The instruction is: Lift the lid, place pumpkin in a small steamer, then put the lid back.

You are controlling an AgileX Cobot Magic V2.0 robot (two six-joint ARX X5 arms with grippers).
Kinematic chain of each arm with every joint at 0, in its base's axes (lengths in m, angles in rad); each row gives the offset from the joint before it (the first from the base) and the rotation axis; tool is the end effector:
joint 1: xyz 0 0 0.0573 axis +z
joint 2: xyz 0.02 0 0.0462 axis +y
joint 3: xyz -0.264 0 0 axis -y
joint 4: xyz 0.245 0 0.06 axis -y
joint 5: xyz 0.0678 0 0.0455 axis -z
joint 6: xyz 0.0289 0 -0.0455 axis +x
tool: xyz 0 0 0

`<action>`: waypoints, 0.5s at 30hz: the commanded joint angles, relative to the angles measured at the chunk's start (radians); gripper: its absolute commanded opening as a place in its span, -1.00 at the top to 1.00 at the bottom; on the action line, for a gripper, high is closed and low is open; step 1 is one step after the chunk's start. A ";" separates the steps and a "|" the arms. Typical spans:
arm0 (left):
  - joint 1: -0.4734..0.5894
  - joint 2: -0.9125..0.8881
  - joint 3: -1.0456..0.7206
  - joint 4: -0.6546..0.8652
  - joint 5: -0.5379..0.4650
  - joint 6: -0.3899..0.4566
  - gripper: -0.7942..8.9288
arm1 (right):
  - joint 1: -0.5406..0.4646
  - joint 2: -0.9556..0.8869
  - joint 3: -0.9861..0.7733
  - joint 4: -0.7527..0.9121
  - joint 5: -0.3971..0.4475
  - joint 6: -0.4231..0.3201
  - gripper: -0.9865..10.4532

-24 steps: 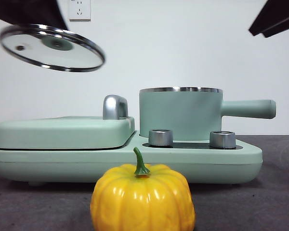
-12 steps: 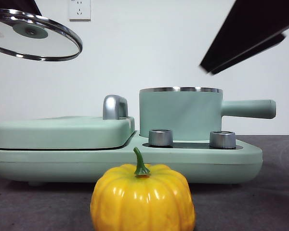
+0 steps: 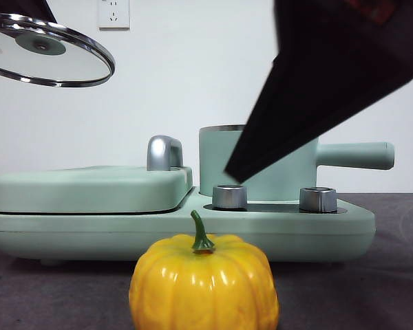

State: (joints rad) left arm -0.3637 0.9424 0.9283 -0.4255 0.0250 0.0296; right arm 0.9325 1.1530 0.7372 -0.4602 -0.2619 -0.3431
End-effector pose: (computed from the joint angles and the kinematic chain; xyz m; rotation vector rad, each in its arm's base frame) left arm 0.1849 -0.0712 0.3325 0.1033 0.4304 -0.3889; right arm 0.1266 0.1832 0.2272 -0.5879 0.6817 1.2632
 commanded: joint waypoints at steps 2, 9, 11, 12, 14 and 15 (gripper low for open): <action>-0.001 -0.002 0.015 0.031 0.000 -0.009 0.82 | 0.033 0.052 0.017 0.042 -0.008 -0.005 0.09; 0.007 -0.002 0.015 0.030 0.000 -0.009 0.82 | 0.060 0.141 0.017 0.082 -0.028 -0.002 0.05; 0.013 -0.002 0.015 0.030 0.000 -0.008 0.82 | 0.061 0.167 0.017 0.086 -0.026 -0.002 0.05; 0.016 -0.002 0.015 0.030 0.000 -0.009 0.82 | 0.061 0.179 0.017 0.089 -0.026 -0.002 0.05; 0.021 -0.001 0.015 0.029 0.000 -0.009 0.82 | 0.061 0.204 0.017 0.099 -0.023 -0.003 0.03; 0.023 -0.002 0.015 0.029 0.000 -0.009 0.82 | 0.061 0.214 0.017 0.105 -0.019 -0.003 0.02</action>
State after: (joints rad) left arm -0.3401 0.9424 0.9279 -0.4255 0.0250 0.0296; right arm 0.9813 1.3506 0.7372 -0.3649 -0.2836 -0.3431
